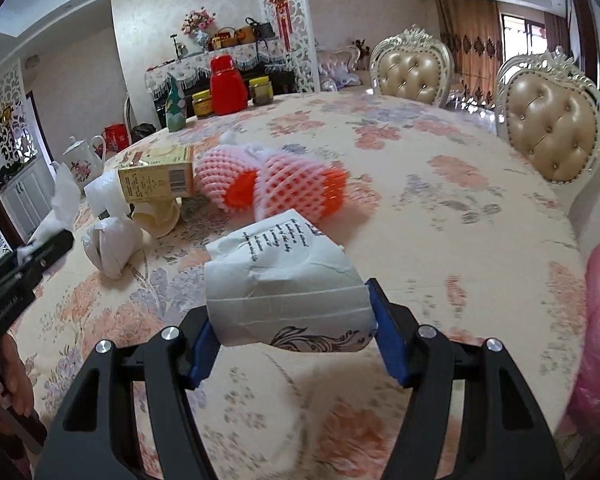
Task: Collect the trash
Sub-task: 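Carry the tissue bundle and paper bag over to the pink bin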
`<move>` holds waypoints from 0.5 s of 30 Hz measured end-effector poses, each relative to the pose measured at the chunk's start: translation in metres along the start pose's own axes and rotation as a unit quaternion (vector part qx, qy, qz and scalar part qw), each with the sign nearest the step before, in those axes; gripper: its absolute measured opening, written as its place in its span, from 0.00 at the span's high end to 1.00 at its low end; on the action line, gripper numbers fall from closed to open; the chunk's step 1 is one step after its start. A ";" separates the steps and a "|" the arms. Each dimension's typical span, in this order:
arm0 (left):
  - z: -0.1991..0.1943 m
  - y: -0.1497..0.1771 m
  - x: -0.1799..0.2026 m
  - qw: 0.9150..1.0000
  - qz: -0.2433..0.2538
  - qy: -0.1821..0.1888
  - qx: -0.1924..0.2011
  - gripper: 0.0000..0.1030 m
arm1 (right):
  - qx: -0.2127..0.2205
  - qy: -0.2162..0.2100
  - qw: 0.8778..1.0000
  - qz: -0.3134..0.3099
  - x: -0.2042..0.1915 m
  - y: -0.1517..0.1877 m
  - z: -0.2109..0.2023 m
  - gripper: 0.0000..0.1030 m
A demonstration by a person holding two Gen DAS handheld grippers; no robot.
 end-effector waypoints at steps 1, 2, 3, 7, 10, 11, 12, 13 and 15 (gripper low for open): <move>0.000 0.002 0.006 1.000 0.003 0.005 -0.003 0.71 | 0.002 0.003 1.000 -0.001 0.004 0.000 -0.003 0.38; 0.000 0.004 0.014 1.000 0.007 0.011 -0.005 0.71 | 0.006 0.010 1.000 -0.002 0.009 0.002 -0.010 0.38; 0.000 0.006 0.020 1.000 0.010 0.014 -0.006 0.71 | 0.009 0.014 1.000 -0.003 0.013 0.004 -0.015 0.38; 0.000 0.015 0.047 0.999 0.021 0.035 -0.013 0.71 | 0.022 0.035 0.999 -0.003 0.033 0.010 -0.034 0.37; 0.001 0.022 0.068 0.998 0.028 0.052 -0.021 0.71 | 0.032 0.049 0.998 0.004 0.049 0.017 -0.047 0.37; 0.001 0.025 0.075 0.998 0.032 0.057 -0.023 0.71 | 0.035 0.051 0.998 0.006 0.052 0.019 -0.050 0.37; 0.001 0.027 0.082 0.997 0.036 0.060 -0.024 0.71 | 0.040 0.055 0.998 0.010 0.059 0.022 -0.056 0.37; 0.001 0.030 0.090 0.997 0.040 0.066 -0.026 0.71 | 0.043 0.058 0.997 0.012 0.065 0.024 -0.060 0.37; 0.001 0.034 0.105 0.996 0.047 0.076 -0.028 0.71 | 0.047 0.065 0.997 0.012 0.073 0.030 -0.067 0.37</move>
Point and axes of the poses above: each gripper's, at about its wrist camera, not at the fingertips, and z roughly the way its jaws point, x to its right, y to its underside, the point moved 8 cm from there along z, roughly the way its jaws point, and after that the axes turned 11 degrees about -z, right-handed, at the moved point
